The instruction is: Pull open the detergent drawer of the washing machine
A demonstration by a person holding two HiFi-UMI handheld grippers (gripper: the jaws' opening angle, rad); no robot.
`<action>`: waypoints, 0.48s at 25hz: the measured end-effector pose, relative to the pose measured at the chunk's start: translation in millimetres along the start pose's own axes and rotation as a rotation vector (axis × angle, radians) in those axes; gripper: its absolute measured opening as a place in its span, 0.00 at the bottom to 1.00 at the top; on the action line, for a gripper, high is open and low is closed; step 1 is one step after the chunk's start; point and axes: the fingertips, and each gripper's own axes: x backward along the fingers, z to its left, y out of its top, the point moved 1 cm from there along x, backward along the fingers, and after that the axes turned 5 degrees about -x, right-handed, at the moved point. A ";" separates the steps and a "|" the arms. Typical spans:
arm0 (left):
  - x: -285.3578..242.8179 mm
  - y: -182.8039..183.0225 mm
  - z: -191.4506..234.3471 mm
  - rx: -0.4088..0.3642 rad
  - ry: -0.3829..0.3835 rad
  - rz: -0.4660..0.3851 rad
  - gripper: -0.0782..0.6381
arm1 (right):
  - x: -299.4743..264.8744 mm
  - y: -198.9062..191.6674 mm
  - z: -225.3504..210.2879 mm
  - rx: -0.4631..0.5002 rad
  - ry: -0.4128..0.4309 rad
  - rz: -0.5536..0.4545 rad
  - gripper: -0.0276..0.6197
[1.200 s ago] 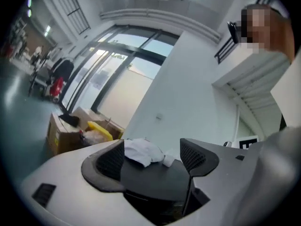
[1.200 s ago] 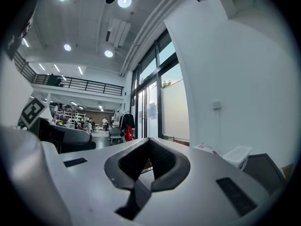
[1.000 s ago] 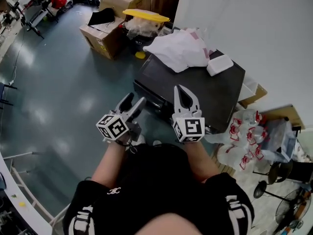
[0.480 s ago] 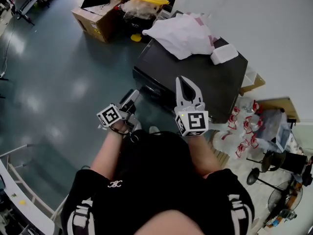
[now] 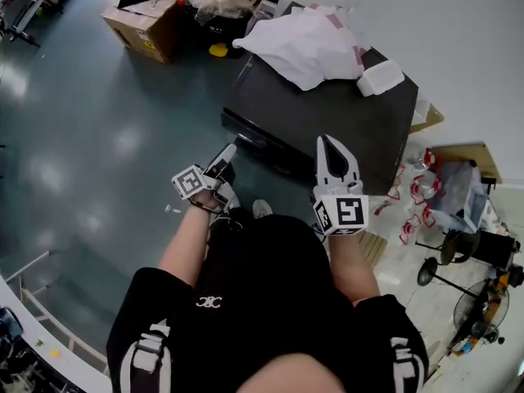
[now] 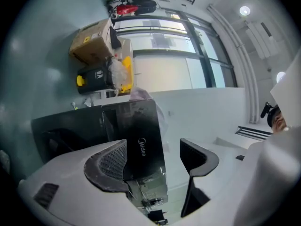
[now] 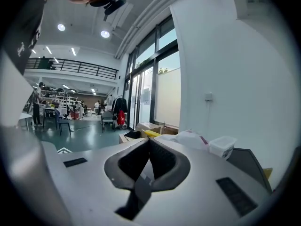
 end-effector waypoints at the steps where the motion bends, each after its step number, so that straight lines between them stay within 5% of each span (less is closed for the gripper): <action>1: -1.6 0.9 5.9 -0.004 0.008 0.010 0.59 | 2.2 -1.9 -2.4 -0.002 -0.017 0.008 0.05; 12: -22.6 7.7 48.2 0.128 -0.030 0.017 0.58 | 12.6 -17.6 -19.1 -0.036 -0.165 0.054 0.05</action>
